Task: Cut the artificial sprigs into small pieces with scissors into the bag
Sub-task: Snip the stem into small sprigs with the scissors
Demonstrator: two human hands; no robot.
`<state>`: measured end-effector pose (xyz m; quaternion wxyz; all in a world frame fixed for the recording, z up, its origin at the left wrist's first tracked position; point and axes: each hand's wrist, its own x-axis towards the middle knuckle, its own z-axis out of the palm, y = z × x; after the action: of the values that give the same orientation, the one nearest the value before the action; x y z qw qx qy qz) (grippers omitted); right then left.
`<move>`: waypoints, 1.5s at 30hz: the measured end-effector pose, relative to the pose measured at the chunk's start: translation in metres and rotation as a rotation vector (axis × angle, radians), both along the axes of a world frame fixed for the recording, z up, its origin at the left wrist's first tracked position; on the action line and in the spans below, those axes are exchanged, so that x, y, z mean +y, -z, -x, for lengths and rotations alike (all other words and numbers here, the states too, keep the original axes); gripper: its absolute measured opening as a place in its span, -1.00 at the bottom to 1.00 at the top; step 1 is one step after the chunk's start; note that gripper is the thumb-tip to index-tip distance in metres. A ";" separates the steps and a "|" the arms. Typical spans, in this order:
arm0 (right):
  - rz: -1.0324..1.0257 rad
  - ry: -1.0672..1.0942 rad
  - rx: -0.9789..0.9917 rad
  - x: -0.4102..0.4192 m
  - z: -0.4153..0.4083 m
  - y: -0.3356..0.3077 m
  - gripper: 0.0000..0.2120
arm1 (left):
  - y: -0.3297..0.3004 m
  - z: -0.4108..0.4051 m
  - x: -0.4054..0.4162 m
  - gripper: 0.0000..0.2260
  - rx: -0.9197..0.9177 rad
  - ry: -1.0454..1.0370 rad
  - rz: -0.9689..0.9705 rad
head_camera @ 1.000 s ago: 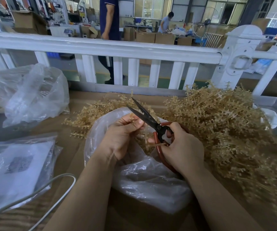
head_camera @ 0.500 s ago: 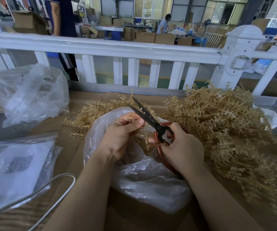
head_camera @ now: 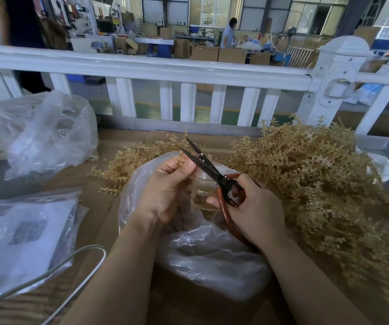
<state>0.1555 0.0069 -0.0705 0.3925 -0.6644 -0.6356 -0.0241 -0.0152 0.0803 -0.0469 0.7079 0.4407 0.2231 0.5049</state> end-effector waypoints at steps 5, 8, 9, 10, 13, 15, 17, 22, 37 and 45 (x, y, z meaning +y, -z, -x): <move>0.003 0.018 -0.024 -0.001 0.000 -0.002 -0.37 | -0.005 0.002 -0.004 -0.91 0.167 -0.097 -0.216; 0.003 0.035 -0.055 -0.001 0.000 -0.003 -0.37 | -0.006 0.002 -0.008 -0.86 0.290 -0.182 -0.327; 0.002 0.036 -0.059 -0.002 0.001 -0.003 -0.35 | -0.006 0.002 -0.008 -0.85 0.296 -0.188 -0.327; -0.001 0.038 -0.059 -0.002 0.001 -0.003 -0.33 | -0.006 0.002 -0.008 -0.85 0.294 -0.192 -0.320; -0.013 0.051 -0.052 -0.001 0.001 -0.003 -0.29 | -0.003 -0.001 -0.001 -0.81 0.224 -0.181 -0.284; -0.020 0.055 -0.051 -0.001 0.001 -0.003 -0.29 | 0.000 -0.002 0.003 -0.76 0.181 -0.173 -0.271; -0.020 0.059 -0.051 -0.001 0.001 -0.002 -0.26 | 0.002 -0.002 0.005 -0.74 0.156 -0.163 -0.268; -0.032 0.047 -0.045 -0.002 0.002 -0.003 -0.32 | 0.002 0.000 0.004 -0.95 0.120 -0.115 -0.240; 0.061 0.065 -0.097 -0.001 0.001 -0.007 -0.32 | 0.000 -0.002 0.000 -0.87 0.238 -0.069 -0.424; 0.035 0.061 -0.068 -0.004 0.003 -0.008 -0.28 | 0.001 -0.003 0.001 -0.93 0.219 -0.037 -0.410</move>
<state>0.1529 0.0032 -0.0624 0.3581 -0.6889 -0.6284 -0.0476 -0.0125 0.0815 -0.0479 0.5658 0.6232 0.1996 0.5016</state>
